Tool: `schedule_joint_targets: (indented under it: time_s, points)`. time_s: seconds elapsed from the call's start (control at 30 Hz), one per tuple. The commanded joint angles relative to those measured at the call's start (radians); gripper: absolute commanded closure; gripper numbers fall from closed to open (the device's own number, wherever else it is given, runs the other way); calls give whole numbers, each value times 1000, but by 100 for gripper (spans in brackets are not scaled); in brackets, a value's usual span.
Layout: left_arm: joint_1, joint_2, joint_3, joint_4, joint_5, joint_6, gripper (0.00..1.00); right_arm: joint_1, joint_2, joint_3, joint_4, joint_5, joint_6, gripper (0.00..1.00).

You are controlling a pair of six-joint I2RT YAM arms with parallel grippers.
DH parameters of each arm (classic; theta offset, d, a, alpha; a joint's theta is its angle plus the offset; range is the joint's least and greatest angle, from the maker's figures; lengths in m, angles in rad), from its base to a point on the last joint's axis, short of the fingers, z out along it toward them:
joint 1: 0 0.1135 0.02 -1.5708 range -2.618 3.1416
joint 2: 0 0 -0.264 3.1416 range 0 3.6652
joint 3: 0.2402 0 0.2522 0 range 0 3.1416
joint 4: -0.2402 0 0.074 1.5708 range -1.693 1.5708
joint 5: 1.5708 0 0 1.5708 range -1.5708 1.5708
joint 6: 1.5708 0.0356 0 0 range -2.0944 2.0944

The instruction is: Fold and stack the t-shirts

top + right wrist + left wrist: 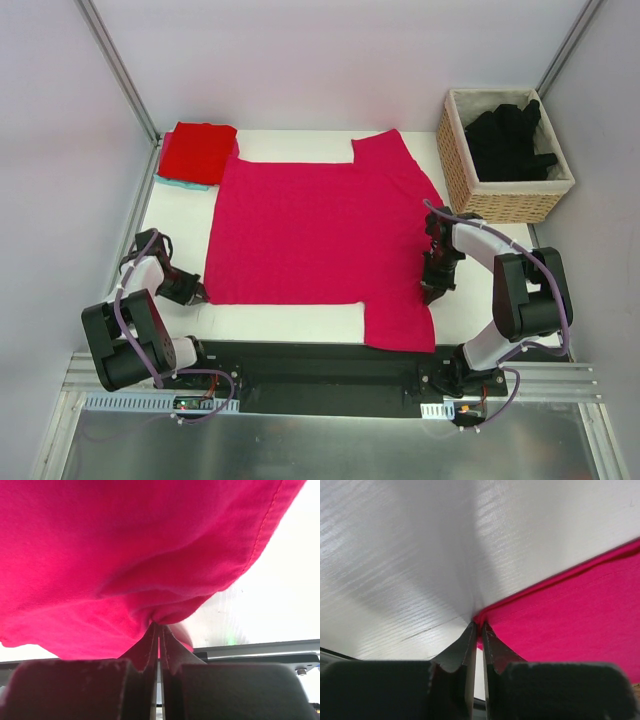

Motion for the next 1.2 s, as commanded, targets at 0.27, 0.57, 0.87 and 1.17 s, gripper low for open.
schedule_joint_targets:
  time_s: [0.27,0.57,0.87,1.17]
  points:
    - [10,-50,72,-204,0,-7,100,7,-52,32,-108,-59,-5,99]
    - [9,-184,208,-456,-20,6,100,15,-170,-21,-218,-73,24,99]
    - [6,-236,235,-603,-40,32,100,50,-348,-124,-304,-71,93,99]
    - [6,-325,195,-620,-68,22,100,66,-526,-130,-396,-13,162,99]
